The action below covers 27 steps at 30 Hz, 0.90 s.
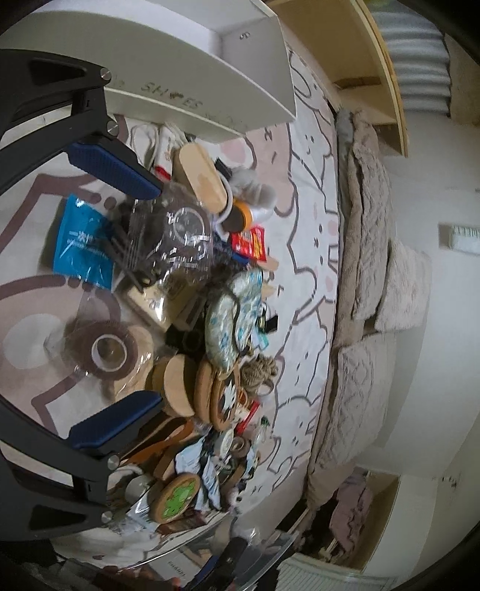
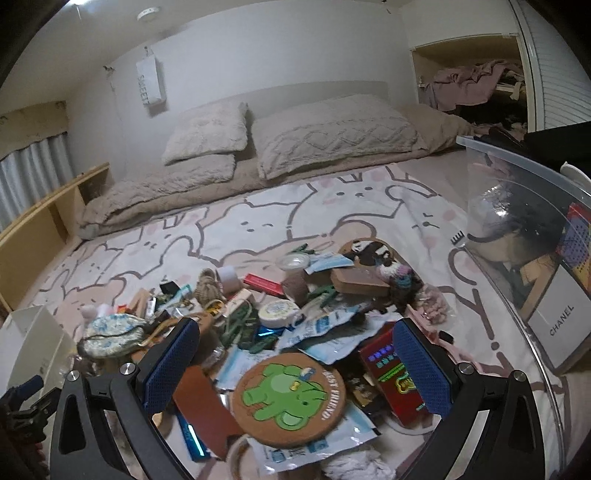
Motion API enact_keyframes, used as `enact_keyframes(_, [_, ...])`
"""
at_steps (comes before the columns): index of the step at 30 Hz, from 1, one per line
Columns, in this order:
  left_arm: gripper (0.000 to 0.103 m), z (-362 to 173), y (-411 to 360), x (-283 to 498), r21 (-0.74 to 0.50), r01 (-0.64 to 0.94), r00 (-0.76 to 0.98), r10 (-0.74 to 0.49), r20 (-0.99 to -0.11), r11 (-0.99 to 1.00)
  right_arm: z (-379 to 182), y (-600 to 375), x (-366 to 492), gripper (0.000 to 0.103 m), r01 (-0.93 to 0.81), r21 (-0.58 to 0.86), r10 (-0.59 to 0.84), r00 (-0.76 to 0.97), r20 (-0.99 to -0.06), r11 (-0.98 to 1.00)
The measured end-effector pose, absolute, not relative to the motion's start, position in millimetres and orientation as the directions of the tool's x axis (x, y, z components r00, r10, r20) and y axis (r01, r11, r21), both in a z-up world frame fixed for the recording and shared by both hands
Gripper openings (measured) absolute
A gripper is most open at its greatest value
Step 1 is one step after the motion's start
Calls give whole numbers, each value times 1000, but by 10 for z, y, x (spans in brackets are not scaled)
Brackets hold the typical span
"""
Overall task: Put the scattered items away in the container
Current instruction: 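Grasp the bagged brown tape roll with the left tool while the right tool grasps the elephant cork coaster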
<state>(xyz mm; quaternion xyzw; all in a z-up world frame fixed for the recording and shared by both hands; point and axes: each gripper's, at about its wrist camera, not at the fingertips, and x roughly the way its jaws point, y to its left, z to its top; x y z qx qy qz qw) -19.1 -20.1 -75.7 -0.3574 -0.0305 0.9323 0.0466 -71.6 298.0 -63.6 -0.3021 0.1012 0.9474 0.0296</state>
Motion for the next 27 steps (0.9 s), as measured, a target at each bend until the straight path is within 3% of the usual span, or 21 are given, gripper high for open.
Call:
enact_keyframes(6, [103,-857,-122,-123,-110,-60,-756,117,-644,-992,-693,3015,-712,103,-106,186,-24,-808,-589,-977])
enact_keyframes(14, [103,-1177,119,-203,-180,-87,-653,192,-733,-980,-758,2963,-713,103,-93,131,-7,-792,-610,-987])
enact_keyframes(27, [103,-1463,190,-310,-252,-8,-627,201,-753,-968,-892,2889,-713,103,-26,77,-30,-764,-644,-997])
